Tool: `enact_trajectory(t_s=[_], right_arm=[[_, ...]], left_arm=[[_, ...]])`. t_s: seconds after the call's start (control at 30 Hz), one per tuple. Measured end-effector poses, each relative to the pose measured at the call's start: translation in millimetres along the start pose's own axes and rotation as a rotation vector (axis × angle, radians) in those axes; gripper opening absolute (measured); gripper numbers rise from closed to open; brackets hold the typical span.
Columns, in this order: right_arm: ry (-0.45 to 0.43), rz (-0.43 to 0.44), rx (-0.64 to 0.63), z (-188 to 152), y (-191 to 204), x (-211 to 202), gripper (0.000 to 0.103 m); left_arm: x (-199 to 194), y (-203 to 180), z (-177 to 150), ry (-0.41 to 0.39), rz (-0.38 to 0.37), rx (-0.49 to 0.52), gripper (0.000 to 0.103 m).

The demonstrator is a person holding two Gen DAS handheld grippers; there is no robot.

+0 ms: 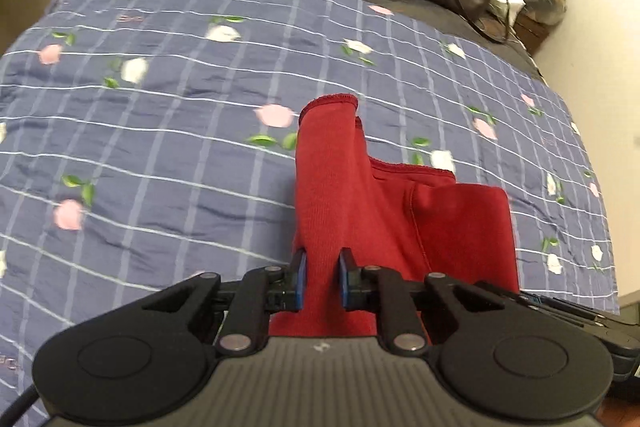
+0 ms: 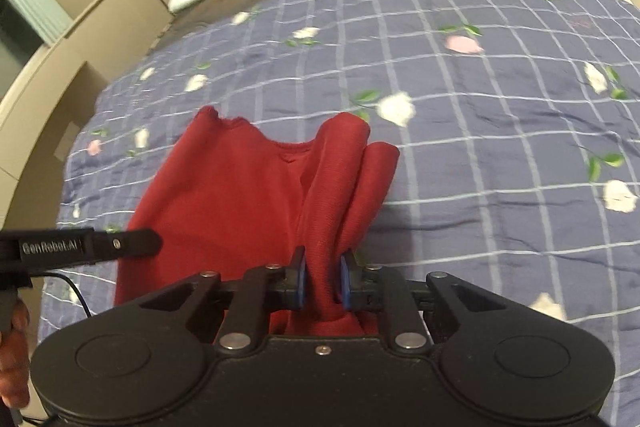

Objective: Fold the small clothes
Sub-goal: 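Hold the sweater edge with both tools and press it square, then open both tools to release the sweater edge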

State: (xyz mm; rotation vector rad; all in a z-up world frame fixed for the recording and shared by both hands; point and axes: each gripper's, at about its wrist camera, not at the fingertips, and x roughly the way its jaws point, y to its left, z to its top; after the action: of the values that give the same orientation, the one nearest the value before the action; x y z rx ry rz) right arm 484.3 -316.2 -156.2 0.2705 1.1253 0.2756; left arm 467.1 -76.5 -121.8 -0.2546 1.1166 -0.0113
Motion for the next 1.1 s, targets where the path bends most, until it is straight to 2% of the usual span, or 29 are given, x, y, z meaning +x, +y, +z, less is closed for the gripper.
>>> enact_trajectory(t_s=[0.27,0.4,0.53,0.9,1.1], right_arm=[[0.048,0.008,-0.022,-22,48,19,0.017],[0.123,-0.022,0.013,-41,55,32,0.017],[0.157,-0.049,0.047,-57,56,35,0.018],[0.160,-0.120,0.121,-67,53,38,0.021],[0.149,-0.181,0.182,-73,46,38,0.032]], left_arm=[[4,49,-35,0.069,0.032,-0.060,0.017],[10,59,-54,0.098,0.030,-0.053,0.017],[13,64,-65,0.119,0.024,-0.040,0.017],[15,62,-67,0.137,-0.006,0.028,0.018],[22,64,-66,0.160,0.002,0.055,0.019]])
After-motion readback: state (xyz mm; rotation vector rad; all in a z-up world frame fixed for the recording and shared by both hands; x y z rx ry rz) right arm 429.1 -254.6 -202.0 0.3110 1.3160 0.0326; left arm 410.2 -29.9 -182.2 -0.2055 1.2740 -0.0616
